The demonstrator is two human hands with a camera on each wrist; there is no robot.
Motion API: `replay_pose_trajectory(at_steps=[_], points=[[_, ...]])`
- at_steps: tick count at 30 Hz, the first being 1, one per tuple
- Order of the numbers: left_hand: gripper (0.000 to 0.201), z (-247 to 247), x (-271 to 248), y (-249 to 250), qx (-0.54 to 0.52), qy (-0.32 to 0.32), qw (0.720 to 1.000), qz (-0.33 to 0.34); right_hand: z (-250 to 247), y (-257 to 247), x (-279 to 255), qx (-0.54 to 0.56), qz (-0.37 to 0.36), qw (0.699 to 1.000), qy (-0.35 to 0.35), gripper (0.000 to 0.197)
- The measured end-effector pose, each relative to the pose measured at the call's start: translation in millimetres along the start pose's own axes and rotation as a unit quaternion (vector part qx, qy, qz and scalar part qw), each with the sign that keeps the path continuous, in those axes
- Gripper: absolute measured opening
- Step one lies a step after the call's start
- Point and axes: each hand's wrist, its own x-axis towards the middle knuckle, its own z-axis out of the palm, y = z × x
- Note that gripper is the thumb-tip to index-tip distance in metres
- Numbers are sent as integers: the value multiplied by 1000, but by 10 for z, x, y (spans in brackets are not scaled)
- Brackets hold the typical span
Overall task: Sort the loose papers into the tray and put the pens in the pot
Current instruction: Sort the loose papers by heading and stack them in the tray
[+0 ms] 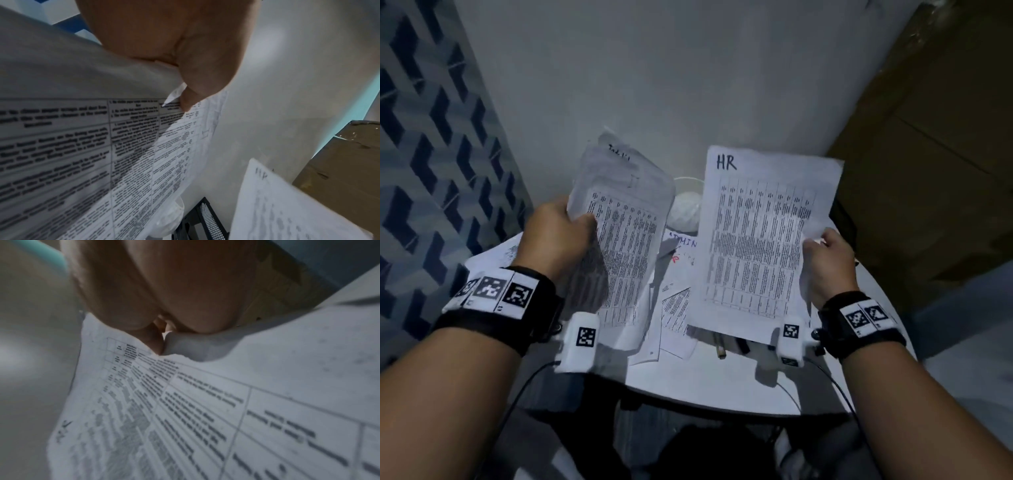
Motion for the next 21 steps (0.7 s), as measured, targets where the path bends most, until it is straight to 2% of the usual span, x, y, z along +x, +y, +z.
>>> replay_pose_trajectory(at_steps=[3,5,10,14,17,19,21], points=[[17,40,-55,31,-35,-2,999,9,95,-108,-81,39,18,997,-56,26],[15,82,-130,82,-95,-26,995,-3,229,-108,-163,63,42,993,-93,22],[9,184,-185,158,-232,-104,966,-46,660,81,-405,78,77,988,-111,14],[18,163,-277,264,-317,-158,933,-68,960,226,-530,99,97,981,-133,7],[25,150,-226,229,-314,-132,935,-96,1129,301,-553,74,95,985,-121,15],[38,132,-145,170,-295,-113,941,-125,1219,328,-538,57,96,990,-90,21],[42,124,-116,162,-281,-127,944,-117,1295,348,-504,57,106,990,-72,21]])
